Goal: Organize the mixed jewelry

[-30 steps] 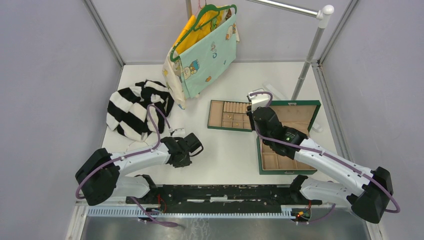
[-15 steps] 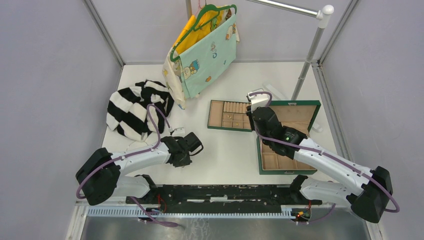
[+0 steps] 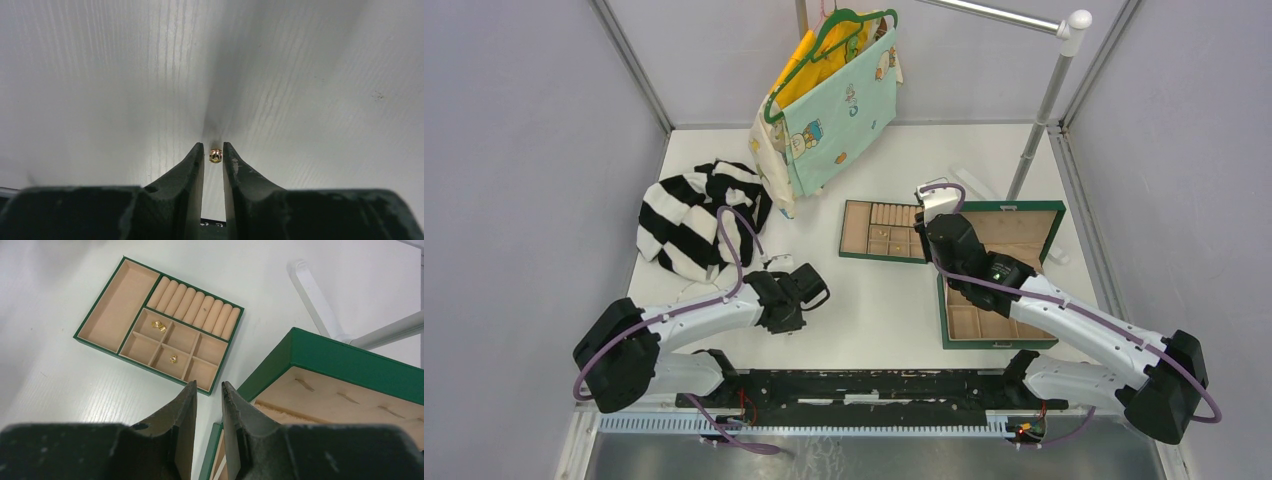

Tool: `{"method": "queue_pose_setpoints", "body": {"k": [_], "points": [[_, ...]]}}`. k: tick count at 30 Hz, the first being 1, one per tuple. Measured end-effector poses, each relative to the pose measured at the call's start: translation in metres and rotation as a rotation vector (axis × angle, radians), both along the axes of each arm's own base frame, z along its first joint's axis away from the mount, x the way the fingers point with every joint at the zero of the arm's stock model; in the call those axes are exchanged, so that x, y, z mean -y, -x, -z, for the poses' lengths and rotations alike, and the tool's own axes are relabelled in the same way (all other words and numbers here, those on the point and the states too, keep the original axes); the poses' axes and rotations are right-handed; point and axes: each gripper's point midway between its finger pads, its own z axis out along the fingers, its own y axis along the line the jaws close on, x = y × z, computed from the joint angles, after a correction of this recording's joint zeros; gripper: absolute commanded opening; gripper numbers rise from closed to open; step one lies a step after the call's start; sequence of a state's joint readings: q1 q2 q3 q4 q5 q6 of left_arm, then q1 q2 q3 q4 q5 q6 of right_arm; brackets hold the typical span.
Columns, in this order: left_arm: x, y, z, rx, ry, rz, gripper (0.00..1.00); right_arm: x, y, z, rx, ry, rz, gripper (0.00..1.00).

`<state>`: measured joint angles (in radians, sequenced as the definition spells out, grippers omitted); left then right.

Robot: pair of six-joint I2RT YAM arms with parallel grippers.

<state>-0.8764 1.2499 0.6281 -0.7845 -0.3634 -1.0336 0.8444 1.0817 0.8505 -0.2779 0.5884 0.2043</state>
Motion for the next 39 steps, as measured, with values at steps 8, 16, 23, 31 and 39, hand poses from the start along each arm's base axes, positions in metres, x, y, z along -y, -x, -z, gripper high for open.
{"method": "queue_pose_setpoints", "body": {"k": [8,16,23,31,39], "points": [[0.0024,-0.0020,-0.0026,0.004,0.003,0.018,0.25,-0.0010,0.0002,0.0007,-0.003,-0.001,-0.005,0.30],[0.0014,-0.0009,0.0001,-0.008,-0.009,0.020,0.23,-0.0018,-0.0004,0.0040,-0.010,0.007,-0.005,0.30],[0.0015,-0.0010,0.0002,-0.008,-0.009,0.020,0.19,-0.0022,-0.0003,0.0043,-0.012,0.006,-0.007,0.30],[0.0010,-0.0006,0.0017,-0.013,-0.015,0.020,0.19,-0.0026,-0.0002,0.0046,-0.013,0.006,-0.009,0.30],[0.0020,-0.0007,0.0022,-0.014,-0.011,0.020,0.11,-0.0029,-0.0003,0.0053,-0.015,0.007,-0.009,0.30]]}}
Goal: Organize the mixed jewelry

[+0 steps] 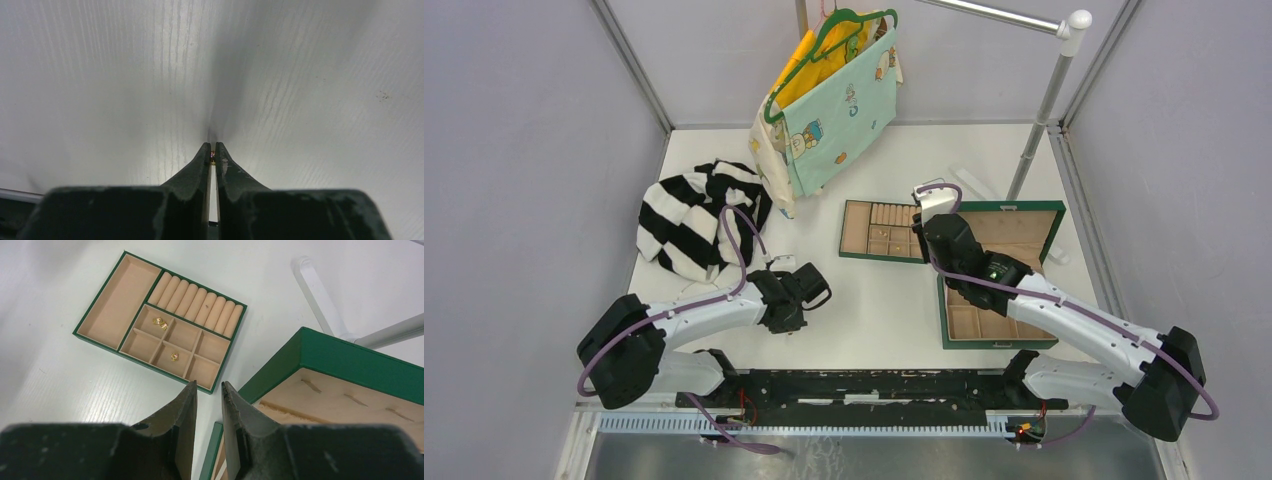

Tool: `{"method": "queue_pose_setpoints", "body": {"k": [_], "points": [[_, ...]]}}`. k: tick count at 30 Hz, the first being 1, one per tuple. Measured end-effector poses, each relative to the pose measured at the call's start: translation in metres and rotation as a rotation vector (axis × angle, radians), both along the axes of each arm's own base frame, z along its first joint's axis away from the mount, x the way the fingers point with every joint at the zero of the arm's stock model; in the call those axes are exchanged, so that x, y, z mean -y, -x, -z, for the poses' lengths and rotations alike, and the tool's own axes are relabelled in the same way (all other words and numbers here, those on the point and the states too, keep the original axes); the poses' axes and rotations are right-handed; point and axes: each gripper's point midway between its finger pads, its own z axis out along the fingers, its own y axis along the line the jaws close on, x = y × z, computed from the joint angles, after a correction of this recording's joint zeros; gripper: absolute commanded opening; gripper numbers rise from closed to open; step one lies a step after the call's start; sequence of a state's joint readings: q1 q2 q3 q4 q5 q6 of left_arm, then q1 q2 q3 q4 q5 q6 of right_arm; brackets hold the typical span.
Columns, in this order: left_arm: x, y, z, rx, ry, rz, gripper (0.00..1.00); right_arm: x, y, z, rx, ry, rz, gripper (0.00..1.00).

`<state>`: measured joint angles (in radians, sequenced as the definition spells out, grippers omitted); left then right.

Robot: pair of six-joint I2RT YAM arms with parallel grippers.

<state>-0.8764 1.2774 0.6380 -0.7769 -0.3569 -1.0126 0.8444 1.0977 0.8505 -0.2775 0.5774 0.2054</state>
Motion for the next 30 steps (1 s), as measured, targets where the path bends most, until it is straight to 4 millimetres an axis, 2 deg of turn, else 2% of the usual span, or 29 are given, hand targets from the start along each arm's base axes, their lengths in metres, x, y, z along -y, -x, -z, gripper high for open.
{"method": "queue_pose_setpoints", "body": {"k": [6,15,19,21,24,26,30], "points": [[0.000,0.000,0.000,0.000,0.001,0.000,0.02,-0.001,0.000,0.002,-0.005,0.004,-0.002,0.30],[0.001,0.000,0.000,0.001,0.003,0.005,0.02,0.000,-0.001,0.002,-0.003,0.006,0.002,0.30],[0.010,-0.006,-0.009,0.007,0.023,0.039,0.02,0.006,-0.002,-0.001,0.013,0.019,0.031,0.30],[0.021,-0.014,-0.021,0.029,0.050,0.063,0.02,0.012,-0.003,-0.005,0.030,0.031,0.052,0.31],[0.051,-0.040,-0.049,0.084,0.099,0.118,0.02,0.023,-0.005,-0.012,0.058,0.047,0.095,0.31],[0.077,-0.063,-0.070,0.126,0.131,0.156,0.02,0.031,-0.005,-0.018,0.075,0.054,0.121,0.32],[0.145,-0.115,-0.104,0.216,0.224,0.230,0.02,0.043,-0.004,-0.028,0.104,0.053,0.160,0.32]]}}
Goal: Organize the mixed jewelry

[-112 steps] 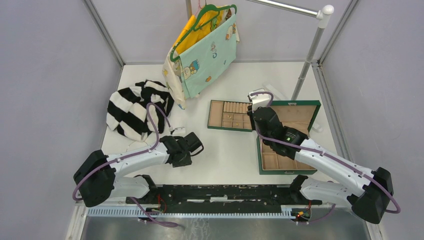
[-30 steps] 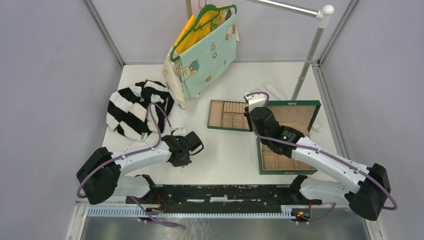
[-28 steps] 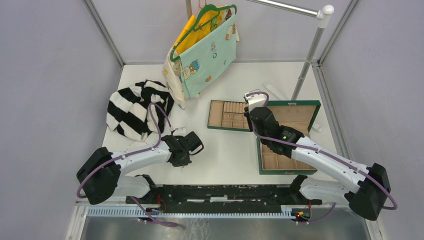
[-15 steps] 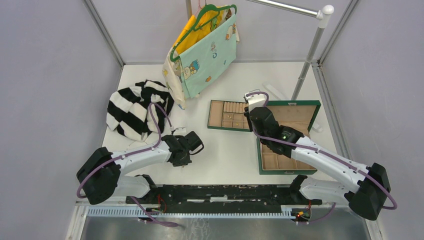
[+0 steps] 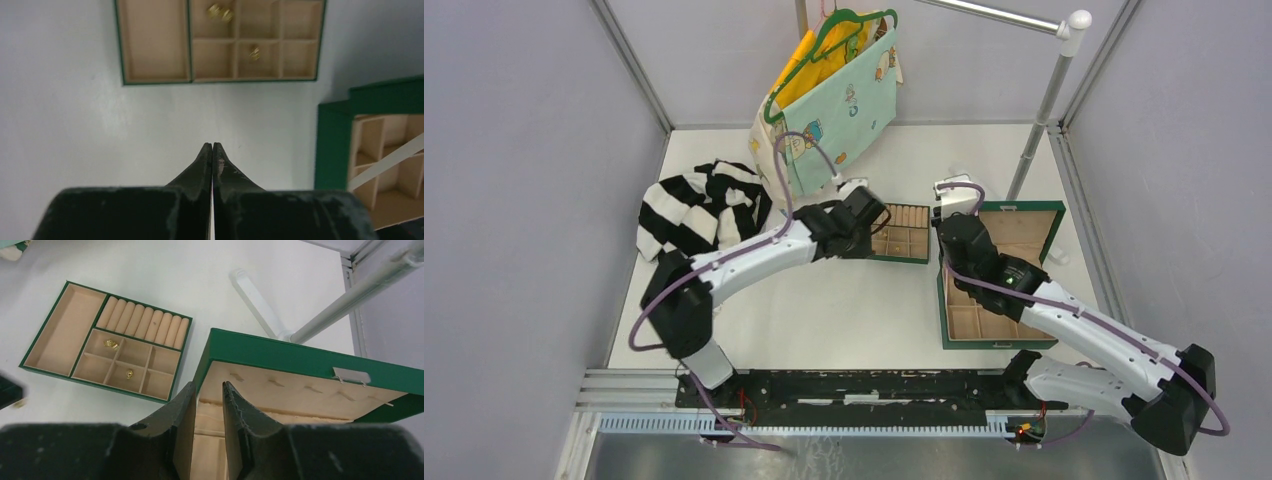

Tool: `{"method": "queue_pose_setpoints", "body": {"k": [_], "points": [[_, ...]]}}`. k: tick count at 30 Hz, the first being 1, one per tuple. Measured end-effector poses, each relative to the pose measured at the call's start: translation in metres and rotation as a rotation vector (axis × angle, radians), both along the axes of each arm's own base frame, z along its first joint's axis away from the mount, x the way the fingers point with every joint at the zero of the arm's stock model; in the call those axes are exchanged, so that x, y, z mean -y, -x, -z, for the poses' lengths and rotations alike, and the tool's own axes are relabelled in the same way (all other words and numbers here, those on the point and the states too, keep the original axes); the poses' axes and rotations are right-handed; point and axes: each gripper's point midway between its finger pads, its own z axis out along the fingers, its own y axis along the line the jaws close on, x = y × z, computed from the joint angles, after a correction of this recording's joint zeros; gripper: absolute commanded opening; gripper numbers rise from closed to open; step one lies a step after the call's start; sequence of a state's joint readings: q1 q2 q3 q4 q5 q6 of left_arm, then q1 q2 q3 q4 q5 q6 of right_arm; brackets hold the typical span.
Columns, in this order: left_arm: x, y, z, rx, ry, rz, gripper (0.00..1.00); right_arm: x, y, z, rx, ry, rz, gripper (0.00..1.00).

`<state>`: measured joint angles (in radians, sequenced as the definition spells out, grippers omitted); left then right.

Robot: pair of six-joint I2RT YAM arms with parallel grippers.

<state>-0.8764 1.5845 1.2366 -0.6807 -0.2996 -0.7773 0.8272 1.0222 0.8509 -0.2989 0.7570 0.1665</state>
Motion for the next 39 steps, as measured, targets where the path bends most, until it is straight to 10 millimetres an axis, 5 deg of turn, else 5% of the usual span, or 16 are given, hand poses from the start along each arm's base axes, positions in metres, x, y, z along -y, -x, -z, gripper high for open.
{"method": "queue_pose_setpoints", "body": {"k": [4,10,14,20,25,30,34,39], "points": [[0.062,-0.046,-0.007,0.049,0.065,0.055,0.02,0.006,0.004,-0.005,0.010,-0.008,0.009,0.33],[0.113,-0.079,0.034,0.027,0.068,0.108,0.02,0.012,0.009,-0.011,0.018,-0.024,0.014,0.33],[0.118,-0.079,0.070,-0.021,0.037,0.127,0.02,0.017,0.013,-0.013,0.017,-0.019,0.018,0.34],[0.125,-0.078,0.087,-0.051,0.035,0.140,0.02,0.022,0.015,-0.013,0.020,-0.009,0.035,0.34],[0.126,-0.081,0.091,-0.053,0.034,0.137,0.26,0.023,0.015,-0.010,0.015,-0.004,0.035,0.34],[0.125,-0.082,0.091,-0.050,0.032,0.133,0.40,0.023,0.016,-0.008,0.011,0.000,0.034,0.34],[0.118,-0.076,0.084,-0.044,0.024,0.131,0.40,0.022,0.016,-0.005,0.005,0.004,0.029,0.34],[0.111,-0.062,0.044,0.014,0.044,0.138,0.40,0.019,0.016,0.003,-0.012,0.012,0.016,0.34]]}}
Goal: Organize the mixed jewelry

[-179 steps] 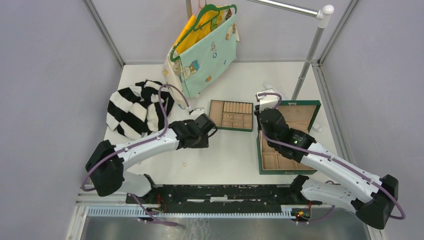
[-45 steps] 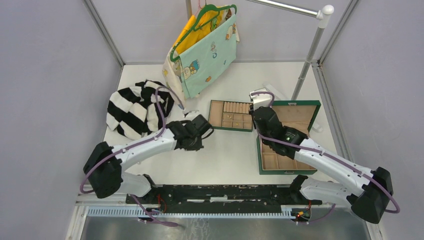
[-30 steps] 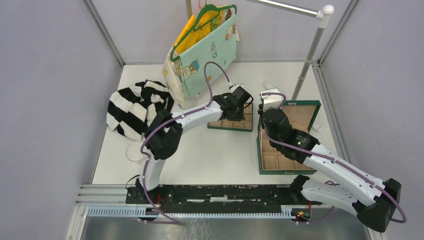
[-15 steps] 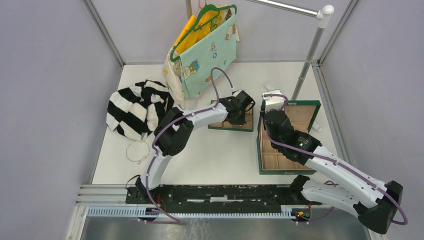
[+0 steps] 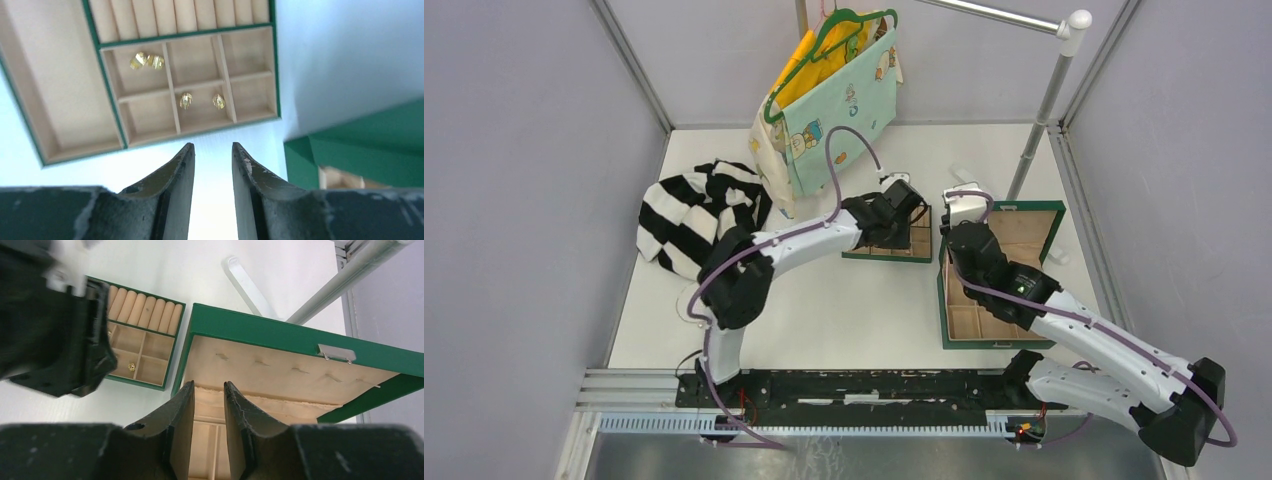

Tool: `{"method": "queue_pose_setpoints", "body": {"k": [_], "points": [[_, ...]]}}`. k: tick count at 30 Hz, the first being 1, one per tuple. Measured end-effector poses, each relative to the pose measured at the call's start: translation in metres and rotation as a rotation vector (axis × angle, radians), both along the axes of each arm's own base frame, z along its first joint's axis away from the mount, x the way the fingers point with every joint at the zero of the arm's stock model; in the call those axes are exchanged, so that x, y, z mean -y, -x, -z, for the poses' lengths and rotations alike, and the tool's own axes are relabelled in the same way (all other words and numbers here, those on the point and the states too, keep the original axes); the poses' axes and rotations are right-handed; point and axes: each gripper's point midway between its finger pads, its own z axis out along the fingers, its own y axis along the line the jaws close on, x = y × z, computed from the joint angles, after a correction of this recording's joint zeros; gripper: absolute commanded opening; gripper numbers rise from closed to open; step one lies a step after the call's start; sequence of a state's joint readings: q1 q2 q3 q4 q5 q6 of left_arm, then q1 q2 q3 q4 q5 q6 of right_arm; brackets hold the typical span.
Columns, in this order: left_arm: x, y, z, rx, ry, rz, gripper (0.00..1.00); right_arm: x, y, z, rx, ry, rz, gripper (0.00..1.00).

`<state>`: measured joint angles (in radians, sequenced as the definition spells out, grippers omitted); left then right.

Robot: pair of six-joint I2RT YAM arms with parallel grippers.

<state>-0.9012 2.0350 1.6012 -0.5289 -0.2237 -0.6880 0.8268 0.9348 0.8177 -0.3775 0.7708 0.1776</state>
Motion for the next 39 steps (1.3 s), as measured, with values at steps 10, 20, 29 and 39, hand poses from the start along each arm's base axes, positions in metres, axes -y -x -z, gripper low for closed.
{"method": "queue_pose_setpoints", "body": {"k": [10,20,29,39], "points": [[-0.123,0.041,-0.065,0.087,-0.053,-0.164,0.41,-0.006,-0.001,0.012,-0.002,0.000,-0.030,0.35],[-0.370,0.078,0.003,-0.163,-0.268,-0.868,0.47,-0.036,-0.007,0.009,0.004,-0.075,-0.141,0.35],[-0.439,0.102,0.029,-0.303,-0.210,-1.174,0.60,-0.051,-0.004,0.025,-0.024,-0.102,-0.216,0.36],[-0.427,0.098,0.051,-0.380,-0.136,-1.123,0.53,-0.058,-0.003,0.027,-0.021,-0.121,-0.250,0.36]]}}
